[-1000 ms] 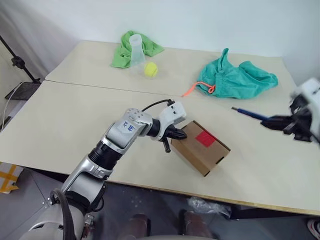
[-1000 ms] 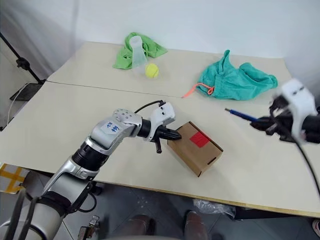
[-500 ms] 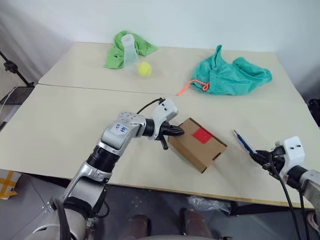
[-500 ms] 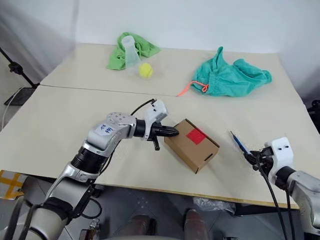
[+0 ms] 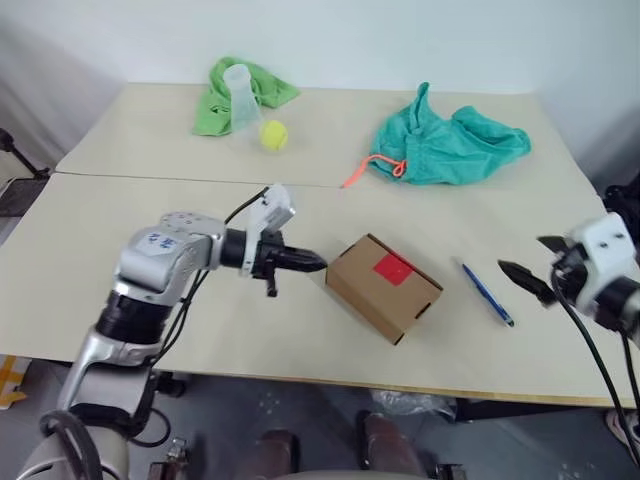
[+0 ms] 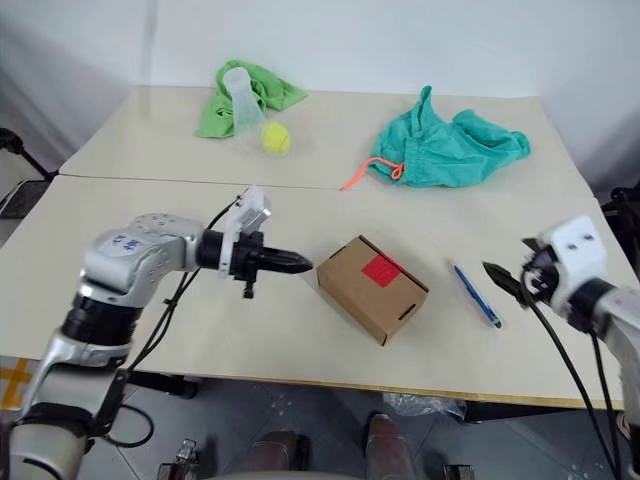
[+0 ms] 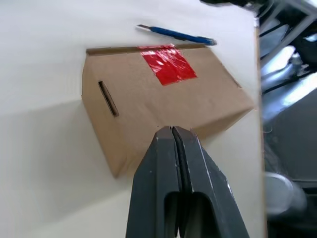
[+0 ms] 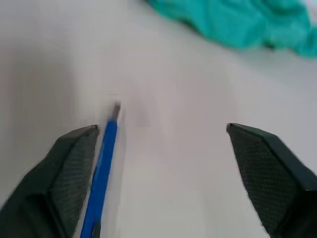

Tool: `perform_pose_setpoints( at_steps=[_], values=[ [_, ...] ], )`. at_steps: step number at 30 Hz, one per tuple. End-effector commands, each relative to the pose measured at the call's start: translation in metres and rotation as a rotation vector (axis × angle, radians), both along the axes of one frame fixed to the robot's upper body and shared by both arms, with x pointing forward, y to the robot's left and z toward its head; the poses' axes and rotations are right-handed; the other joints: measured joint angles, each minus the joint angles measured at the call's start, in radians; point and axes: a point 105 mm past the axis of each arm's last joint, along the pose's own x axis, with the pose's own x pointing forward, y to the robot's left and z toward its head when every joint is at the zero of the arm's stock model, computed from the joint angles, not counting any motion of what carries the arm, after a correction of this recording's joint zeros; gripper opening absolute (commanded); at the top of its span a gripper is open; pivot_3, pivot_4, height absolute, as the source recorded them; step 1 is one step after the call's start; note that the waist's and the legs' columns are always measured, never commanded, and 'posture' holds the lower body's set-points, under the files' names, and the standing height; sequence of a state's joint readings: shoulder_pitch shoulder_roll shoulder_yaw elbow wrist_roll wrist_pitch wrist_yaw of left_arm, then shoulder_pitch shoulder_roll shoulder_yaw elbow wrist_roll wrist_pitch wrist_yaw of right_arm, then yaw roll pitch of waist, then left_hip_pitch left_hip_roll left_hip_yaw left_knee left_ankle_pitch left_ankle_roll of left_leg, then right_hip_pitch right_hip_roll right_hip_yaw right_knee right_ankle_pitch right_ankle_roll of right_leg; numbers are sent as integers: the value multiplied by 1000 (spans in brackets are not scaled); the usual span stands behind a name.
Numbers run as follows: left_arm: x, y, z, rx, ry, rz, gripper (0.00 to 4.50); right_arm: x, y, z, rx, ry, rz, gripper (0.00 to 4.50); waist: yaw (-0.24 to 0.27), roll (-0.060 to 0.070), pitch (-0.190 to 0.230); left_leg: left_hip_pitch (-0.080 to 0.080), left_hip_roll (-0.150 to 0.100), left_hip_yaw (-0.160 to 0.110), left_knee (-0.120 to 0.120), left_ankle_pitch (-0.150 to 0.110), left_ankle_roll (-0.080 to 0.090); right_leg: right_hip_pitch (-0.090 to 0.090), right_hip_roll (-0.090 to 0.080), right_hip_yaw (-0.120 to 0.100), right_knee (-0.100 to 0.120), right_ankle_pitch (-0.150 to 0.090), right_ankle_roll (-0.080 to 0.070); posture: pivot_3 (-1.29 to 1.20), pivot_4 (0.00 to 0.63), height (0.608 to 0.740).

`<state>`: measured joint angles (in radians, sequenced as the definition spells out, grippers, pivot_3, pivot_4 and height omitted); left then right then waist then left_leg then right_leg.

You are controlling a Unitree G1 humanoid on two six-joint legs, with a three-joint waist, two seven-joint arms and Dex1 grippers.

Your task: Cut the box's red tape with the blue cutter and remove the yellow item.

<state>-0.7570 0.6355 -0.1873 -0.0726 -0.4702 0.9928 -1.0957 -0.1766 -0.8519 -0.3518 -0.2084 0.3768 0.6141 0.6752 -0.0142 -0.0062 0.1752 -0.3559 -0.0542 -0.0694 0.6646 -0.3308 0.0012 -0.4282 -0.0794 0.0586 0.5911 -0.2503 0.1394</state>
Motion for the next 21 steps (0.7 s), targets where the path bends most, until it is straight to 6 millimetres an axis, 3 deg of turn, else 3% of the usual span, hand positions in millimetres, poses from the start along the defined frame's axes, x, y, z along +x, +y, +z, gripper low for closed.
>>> perform_pose_setpoints(
  at_steps=[1,6,9,11,17,21],
  values=[
    [-24,-9,-13,36,50,-106,0,18,7,-9,-8,56,16,2796,1,0,0,0,0,0,0,0,0,0,-1,0,0,0,0,0,150,740],
    [-43,-24,-48,85,101,-124,0,39,36,-26,-75,142,138,1063,15,0,0,-4,0,-1,0,0,0,-2,-1,-1,-1,0,-1,0,150,740],
    [-30,-28,-60,95,61,-21,0,40,51,-32,-106,193,213,38,16,0,0,-10,0,-2,1,0,0,-8,-1,-1,1,0,-1,0,150,740],
    [-18,-29,-66,90,36,56,0,37,60,-36,-126,224,262,38,19,0,0,-18,-1,-1,3,1,0,-17,-1,-1,4,0,0,0,150,740],
    [12,-35,-60,45,-49,190,0,12,93,-35,-130,293,447,38,26,0,0,-18,-1,-1,3,1,-1,-18,-1,-1,4,0,0,0,150,740],
    [28,-37,-55,24,-89,245,0,-2,104,-33,-129,327,483,38,31,0,0,-18,-1,-1,3,1,-1,-17,0,-1,3,0,0,0,150,740]
  ],
)
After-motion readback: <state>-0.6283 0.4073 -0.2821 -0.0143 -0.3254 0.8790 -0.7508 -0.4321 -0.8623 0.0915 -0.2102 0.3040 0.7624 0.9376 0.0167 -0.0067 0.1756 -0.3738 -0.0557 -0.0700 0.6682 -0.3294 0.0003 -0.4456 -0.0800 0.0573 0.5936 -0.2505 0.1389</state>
